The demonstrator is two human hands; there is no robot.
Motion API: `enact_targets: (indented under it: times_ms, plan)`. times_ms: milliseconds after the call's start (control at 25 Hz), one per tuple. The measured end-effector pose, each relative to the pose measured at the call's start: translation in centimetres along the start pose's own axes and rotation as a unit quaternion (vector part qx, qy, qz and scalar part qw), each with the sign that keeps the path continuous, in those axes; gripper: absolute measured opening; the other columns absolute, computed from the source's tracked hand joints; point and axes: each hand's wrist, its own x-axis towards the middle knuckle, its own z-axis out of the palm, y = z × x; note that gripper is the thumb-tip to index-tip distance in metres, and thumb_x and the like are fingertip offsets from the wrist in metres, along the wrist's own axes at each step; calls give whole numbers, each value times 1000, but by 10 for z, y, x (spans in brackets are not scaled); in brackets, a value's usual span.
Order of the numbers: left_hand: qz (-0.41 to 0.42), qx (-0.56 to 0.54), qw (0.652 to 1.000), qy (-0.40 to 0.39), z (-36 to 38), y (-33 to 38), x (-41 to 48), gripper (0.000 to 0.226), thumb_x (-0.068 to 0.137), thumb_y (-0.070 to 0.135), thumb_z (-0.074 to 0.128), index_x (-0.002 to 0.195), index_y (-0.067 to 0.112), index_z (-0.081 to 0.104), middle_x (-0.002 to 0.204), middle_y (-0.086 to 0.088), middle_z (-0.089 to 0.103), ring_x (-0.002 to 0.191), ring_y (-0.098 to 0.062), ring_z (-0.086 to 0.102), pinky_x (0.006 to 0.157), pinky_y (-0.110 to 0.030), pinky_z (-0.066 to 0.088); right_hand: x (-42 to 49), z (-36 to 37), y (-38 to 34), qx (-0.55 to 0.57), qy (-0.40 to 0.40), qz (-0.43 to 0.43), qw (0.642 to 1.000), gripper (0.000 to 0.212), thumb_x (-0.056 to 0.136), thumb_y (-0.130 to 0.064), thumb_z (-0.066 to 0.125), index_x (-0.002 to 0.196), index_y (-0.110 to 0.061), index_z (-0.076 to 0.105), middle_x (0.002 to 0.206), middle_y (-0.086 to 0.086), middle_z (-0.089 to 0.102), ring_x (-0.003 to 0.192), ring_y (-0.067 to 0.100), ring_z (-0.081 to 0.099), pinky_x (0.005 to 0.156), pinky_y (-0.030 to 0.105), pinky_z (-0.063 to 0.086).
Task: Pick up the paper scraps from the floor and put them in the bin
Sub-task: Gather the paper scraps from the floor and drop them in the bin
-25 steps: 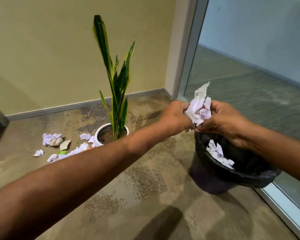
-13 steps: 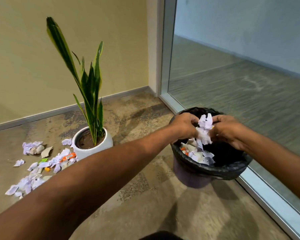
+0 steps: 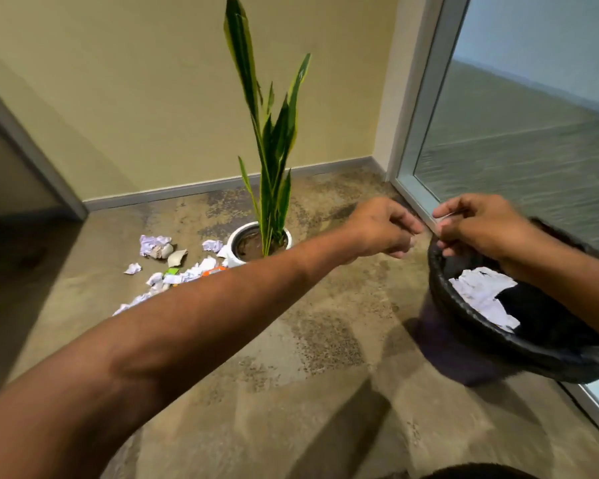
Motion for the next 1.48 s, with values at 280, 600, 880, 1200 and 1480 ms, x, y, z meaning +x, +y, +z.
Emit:
enact_targets:
  times_ms: [280,600,880,1200,1480]
  plan:
    - [-65,58,990,107,-174,-86,-73,22,94,-12,69,116,-10,72,88,-25,71,66,-25,70,62,-33,66,-3,169,-87,-140,-172,-72,973,33,91,4,77,113,-20,68,95,14,76,75,29,78,60,36,64]
    - [-232,88,927,281,-284,-243,-135,24,85,-12,72,107,-2,75,97,-29,74,78,-32,69,79,-56,65,-2,374,-54,-373,-283,-164,868,51,83,-17,84,131,-14,66,120,9,73,98,24,67,79,34,55]
    - [-344,210,886,232,-310,-338,-176,58,86,8,81,141,9,62,133,-20,67,106,-31,69,86,-36,58,12,456,48,-393,-292,-91,867,41,83,-15,76,119,-3,62,128,19,66,108,34,62,81,40,54]
    - [-432,268,835,211,-323,-409,-204,100,76,17,93,155,2,34,156,-26,41,152,-42,35,118,-41,43,23,495,89,-327,-301,-26,896,117,84,-19,78,170,-4,0,180,12,-3,166,32,5,132,43,23]
    - [-414,285,853,140,-325,-432,-202,113,74,21,90,164,15,22,156,-22,37,146,-40,39,111,-43,48,12,521,106,-298,-309,-96,898,110,90,-11,69,173,-23,-2,181,-2,-10,165,22,-16,133,44,1]
